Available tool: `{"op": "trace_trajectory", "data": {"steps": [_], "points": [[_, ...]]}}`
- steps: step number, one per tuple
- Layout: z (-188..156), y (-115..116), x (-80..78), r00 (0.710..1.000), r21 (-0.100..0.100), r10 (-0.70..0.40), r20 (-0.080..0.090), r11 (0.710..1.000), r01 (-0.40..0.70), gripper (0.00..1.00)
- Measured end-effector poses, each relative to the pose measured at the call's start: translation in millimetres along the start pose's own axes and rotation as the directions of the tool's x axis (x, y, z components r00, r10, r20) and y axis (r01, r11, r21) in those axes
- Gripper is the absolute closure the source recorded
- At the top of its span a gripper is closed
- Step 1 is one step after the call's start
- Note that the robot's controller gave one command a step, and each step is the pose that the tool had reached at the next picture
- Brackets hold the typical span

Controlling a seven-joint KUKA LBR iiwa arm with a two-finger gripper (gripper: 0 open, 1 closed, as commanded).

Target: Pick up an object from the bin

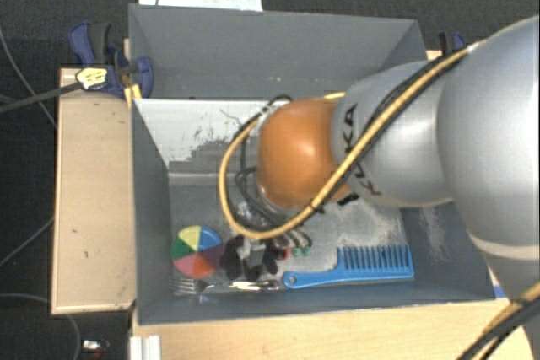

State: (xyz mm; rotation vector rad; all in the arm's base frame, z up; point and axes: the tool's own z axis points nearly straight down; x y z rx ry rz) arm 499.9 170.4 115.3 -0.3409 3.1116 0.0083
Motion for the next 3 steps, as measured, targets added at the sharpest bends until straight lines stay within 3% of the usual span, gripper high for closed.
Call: {"op": "trace_trajectory", "data": {"steps": [3], "points": [[-68,0,-1.4,1.0,0.0,0.008,0.002,1.0,-0.008,1.0]]}}
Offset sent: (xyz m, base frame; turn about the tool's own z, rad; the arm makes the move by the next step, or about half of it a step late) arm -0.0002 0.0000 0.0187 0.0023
